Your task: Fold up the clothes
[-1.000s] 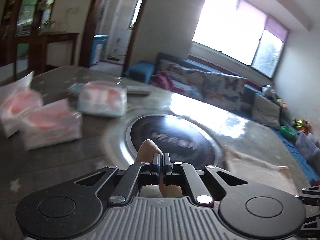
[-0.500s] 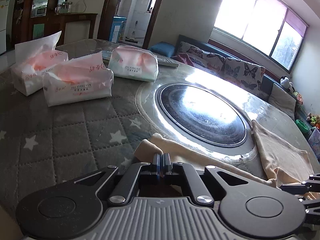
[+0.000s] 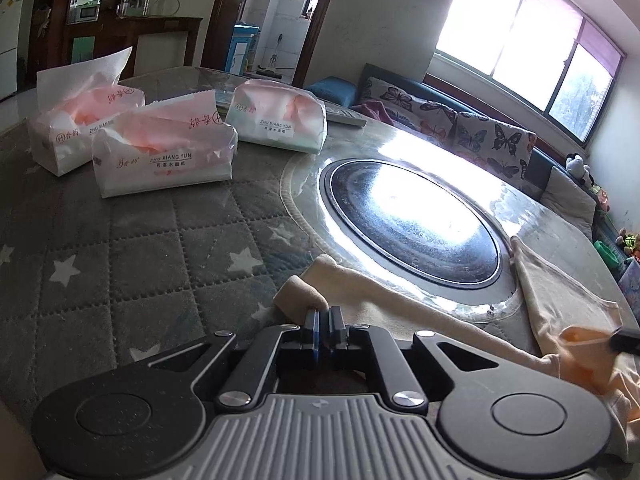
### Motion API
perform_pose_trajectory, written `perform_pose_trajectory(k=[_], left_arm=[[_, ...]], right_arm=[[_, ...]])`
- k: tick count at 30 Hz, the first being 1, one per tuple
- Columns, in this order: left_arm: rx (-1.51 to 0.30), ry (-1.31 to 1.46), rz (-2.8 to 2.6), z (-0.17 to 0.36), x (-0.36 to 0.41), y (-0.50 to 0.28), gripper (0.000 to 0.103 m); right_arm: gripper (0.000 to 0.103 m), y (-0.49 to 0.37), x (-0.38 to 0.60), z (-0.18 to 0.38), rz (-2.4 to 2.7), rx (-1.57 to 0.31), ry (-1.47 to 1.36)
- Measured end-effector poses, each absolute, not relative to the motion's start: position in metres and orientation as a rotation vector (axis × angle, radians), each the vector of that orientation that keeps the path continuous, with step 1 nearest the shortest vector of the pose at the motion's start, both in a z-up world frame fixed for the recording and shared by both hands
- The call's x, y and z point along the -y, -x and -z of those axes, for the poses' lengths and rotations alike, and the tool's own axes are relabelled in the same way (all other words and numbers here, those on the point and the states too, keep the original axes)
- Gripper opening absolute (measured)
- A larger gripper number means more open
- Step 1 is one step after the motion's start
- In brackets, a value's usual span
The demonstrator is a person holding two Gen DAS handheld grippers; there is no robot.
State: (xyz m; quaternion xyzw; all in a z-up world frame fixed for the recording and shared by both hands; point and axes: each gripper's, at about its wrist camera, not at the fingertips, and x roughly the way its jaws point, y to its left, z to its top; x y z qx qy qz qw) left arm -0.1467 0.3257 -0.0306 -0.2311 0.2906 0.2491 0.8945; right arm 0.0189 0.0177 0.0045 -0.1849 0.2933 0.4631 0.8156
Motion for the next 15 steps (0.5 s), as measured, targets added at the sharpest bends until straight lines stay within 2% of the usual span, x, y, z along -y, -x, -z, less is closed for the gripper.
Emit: perform_pose_trajectory(k=[7, 15], left_arm=[[-0.618, 0.459, -0.531, 0.029, -0.323, 0.142, 0.007], [-0.647, 0.406, -0.546, 0.023, -0.315, 0.136, 0.01]], right_arm=[[0.004, -0.04, 0.062, -0.042, -0.763, -0.525, 0.276], [0.004, -0.052, 0.166, -0.048, -0.465, -0.496, 0.175]])
